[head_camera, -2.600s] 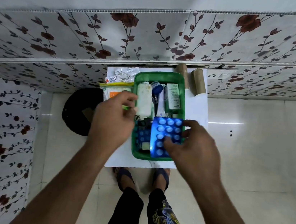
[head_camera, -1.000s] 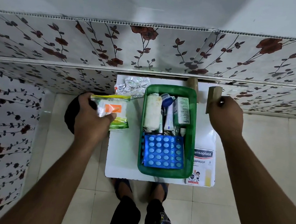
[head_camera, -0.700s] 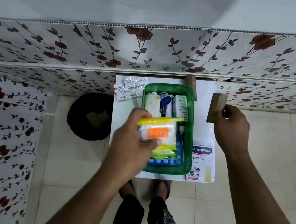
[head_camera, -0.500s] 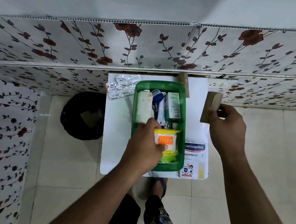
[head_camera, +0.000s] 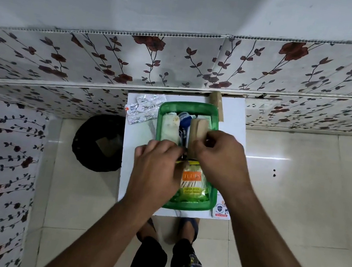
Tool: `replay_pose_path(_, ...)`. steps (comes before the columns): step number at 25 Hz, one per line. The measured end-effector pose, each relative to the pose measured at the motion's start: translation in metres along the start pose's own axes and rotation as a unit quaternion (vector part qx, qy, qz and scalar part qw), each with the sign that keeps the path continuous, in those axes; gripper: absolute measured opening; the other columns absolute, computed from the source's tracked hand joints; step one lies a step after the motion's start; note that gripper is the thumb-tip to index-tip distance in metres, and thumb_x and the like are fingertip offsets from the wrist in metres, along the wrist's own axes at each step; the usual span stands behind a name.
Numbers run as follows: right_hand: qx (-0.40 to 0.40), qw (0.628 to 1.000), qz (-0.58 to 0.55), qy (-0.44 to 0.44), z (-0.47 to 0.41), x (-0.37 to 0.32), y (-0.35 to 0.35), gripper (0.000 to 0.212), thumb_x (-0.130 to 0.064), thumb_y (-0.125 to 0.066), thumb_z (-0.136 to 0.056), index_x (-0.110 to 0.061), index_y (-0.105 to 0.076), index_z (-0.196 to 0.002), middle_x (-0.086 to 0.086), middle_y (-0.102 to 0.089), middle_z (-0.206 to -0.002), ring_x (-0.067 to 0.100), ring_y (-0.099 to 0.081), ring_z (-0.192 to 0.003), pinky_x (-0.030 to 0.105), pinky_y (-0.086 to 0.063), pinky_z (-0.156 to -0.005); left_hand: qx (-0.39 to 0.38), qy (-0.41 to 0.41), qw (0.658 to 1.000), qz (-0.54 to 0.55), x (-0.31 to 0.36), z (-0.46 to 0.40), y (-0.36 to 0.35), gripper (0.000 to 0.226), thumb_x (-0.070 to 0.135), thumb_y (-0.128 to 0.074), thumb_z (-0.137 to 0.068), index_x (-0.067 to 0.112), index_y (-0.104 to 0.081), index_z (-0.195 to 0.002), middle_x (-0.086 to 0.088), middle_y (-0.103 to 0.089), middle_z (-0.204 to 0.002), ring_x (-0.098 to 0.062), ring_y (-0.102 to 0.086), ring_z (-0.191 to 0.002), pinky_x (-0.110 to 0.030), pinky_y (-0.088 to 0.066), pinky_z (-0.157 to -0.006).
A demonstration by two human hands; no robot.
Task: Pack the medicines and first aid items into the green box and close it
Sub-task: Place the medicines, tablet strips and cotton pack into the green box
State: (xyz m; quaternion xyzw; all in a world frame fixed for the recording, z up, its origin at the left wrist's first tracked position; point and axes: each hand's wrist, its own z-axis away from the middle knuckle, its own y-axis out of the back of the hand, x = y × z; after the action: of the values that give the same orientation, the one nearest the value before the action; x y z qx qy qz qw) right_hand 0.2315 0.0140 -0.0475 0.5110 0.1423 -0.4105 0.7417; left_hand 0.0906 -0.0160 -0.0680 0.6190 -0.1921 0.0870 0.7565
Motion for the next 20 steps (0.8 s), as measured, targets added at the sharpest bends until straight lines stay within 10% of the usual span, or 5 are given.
replay_pose_path(4, 0.011, 0.987, 0.153, 0.04, -0.015, -0.011, -0.021, 0.039, -0.036, -0.044, -0.096, -0.014, -0.045, -0.064, 0.002, -0.045, -0.057, 0.034, -0.054, -0.063, 0.03, -0.034, -0.054, 0.099, 0.109, 0.979, 0.142, -0.029, -0.004, 0.015, 0.028, 0.02, -0.054, -0.082, 0.024, -0.068, -0.107, 0.003, -0.065, -0.104, -0.024, -0.058, -0.101, -0.042, -0.045, -0.087)
replay_pose_path(9, 0.032, 0.973, 0.215, 0.077, -0.019, -0.009, -0.034, 0.01, -0.02, -0.054, -0.09, -0.01, -0.051, -0.091, 0.005, -0.054, -0.082, 0.031, -0.055, -0.072, 0.032, -0.036, -0.06, 0.104, 0.139, 0.965, 0.198, -0.06, -0.009, 0.009, 0.026, 0.008, -0.061, -0.085, 0.02, -0.069, -0.106, 0.007, -0.059, -0.102, -0.017, -0.059, -0.1, -0.03, -0.045, -0.087)
replay_pose_path(15, 0.029, 0.977, 0.193, 0.09, -0.016, -0.006, -0.034, 0.018, -0.026, -0.056, -0.09, -0.012, -0.061, -0.102, 0.006, -0.069, -0.08, 0.031, -0.067, -0.074, 0.03, -0.042, -0.057, 0.084, 0.156, 0.956, 0.232, -0.073, -0.014, 0.004, 0.023, 0.007, -0.061, -0.086, 0.023, -0.069, -0.101, 0.006, -0.062, -0.101, -0.01, -0.061, -0.09, -0.026, -0.044, -0.077)
replay_pose_path(20, 0.177, 0.984, 0.018, -0.005, -0.058, 0.001, 0.028, 0.02, -0.033, -0.064, -0.088, -0.019, -0.072, -0.1, 0.003, -0.075, -0.089, 0.025, -0.069, -0.083, 0.026, -0.043, -0.069, 0.065, 0.118, 0.979, 0.151, -0.103, -0.068, 0.002, 0.024, 0.019, -0.062, -0.09, 0.017, -0.067, -0.113, -0.006, -0.065, -0.114, -0.021, -0.062, -0.101, -0.027, -0.044, -0.084)
